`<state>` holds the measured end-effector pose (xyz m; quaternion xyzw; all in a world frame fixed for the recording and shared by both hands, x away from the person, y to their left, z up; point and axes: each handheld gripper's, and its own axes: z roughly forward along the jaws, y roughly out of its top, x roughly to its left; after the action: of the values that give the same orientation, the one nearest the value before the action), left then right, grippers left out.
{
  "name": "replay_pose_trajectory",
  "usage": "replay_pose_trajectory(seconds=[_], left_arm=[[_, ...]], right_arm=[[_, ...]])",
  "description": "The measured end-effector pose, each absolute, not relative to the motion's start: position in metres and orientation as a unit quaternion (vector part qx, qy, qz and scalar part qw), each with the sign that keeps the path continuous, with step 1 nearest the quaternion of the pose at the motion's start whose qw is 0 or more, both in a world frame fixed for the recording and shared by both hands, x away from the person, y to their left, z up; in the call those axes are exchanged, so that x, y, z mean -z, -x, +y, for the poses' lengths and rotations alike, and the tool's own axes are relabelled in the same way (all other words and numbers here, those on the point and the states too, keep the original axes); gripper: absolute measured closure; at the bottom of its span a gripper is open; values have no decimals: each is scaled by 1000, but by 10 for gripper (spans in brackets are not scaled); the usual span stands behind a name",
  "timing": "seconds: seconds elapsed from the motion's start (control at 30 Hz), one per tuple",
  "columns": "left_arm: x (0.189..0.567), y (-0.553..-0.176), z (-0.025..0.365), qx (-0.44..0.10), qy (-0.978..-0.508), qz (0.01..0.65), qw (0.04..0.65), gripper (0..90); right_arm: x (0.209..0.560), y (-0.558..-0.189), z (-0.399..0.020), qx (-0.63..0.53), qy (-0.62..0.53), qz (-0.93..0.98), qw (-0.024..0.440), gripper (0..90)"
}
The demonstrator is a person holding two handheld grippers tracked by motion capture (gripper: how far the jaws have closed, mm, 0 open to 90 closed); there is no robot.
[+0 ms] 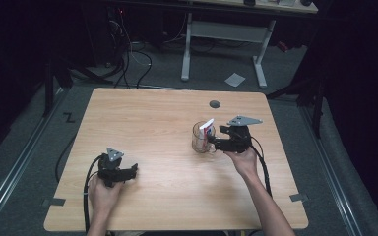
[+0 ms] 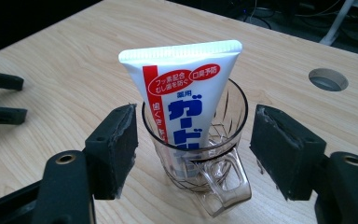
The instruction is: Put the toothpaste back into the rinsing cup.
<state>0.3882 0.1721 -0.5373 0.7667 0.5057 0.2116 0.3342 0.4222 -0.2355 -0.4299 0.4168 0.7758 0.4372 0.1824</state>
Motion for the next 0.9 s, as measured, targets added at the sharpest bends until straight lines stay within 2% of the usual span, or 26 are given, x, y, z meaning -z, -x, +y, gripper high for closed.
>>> replay_pose_trajectory(seconds=[0.9], left_arm=[[537,-388,172,-212,-766,507,334,152]], right_arm=[[423,-400,-276,-475,-448,736,179,345]])
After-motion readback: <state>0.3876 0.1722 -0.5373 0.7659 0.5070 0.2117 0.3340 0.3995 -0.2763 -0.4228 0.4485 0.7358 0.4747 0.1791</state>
